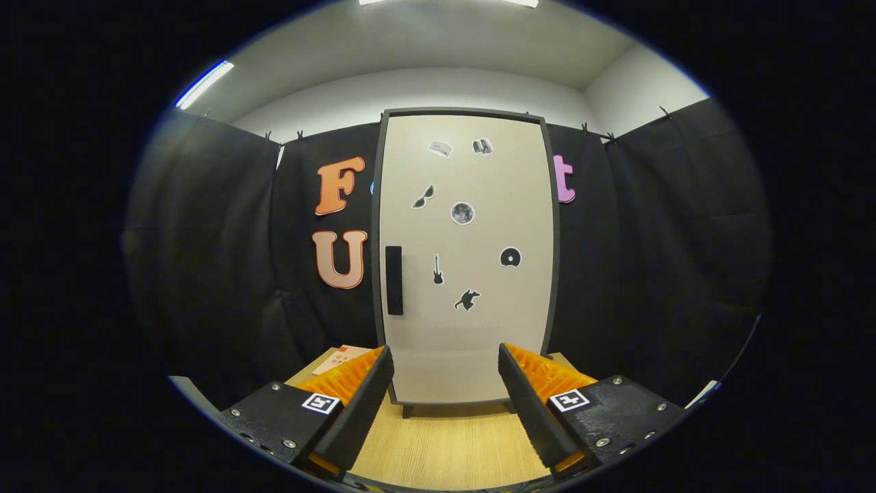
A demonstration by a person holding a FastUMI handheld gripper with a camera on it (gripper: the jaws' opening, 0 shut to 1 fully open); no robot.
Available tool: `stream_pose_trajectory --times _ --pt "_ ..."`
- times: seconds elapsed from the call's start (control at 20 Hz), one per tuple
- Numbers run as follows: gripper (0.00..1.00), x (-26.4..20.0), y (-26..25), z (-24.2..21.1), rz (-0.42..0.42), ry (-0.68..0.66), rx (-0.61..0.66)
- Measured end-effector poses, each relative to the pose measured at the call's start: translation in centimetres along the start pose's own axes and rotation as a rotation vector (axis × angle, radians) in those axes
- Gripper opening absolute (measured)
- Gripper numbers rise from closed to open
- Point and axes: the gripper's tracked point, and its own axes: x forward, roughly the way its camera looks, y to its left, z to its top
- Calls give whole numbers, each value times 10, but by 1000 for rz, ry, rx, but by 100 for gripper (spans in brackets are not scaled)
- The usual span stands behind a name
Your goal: Open the shoe cabinet door, grab the shoes and put them into the shoe cabinet, then close the shoe cabinet door.
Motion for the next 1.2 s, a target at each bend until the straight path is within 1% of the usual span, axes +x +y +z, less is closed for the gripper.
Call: stream_pose_trajectory --times 0.25,0.55,0.8,1.2 --pt "96 -30 -11 -1 -2 -1 2" --pt "96 -48 -20 7 -7 -30 -11" --pt "96 -54 -21 9 -7 -39 -23" --pt "96 -51 -27 10 -20 -41 -26"
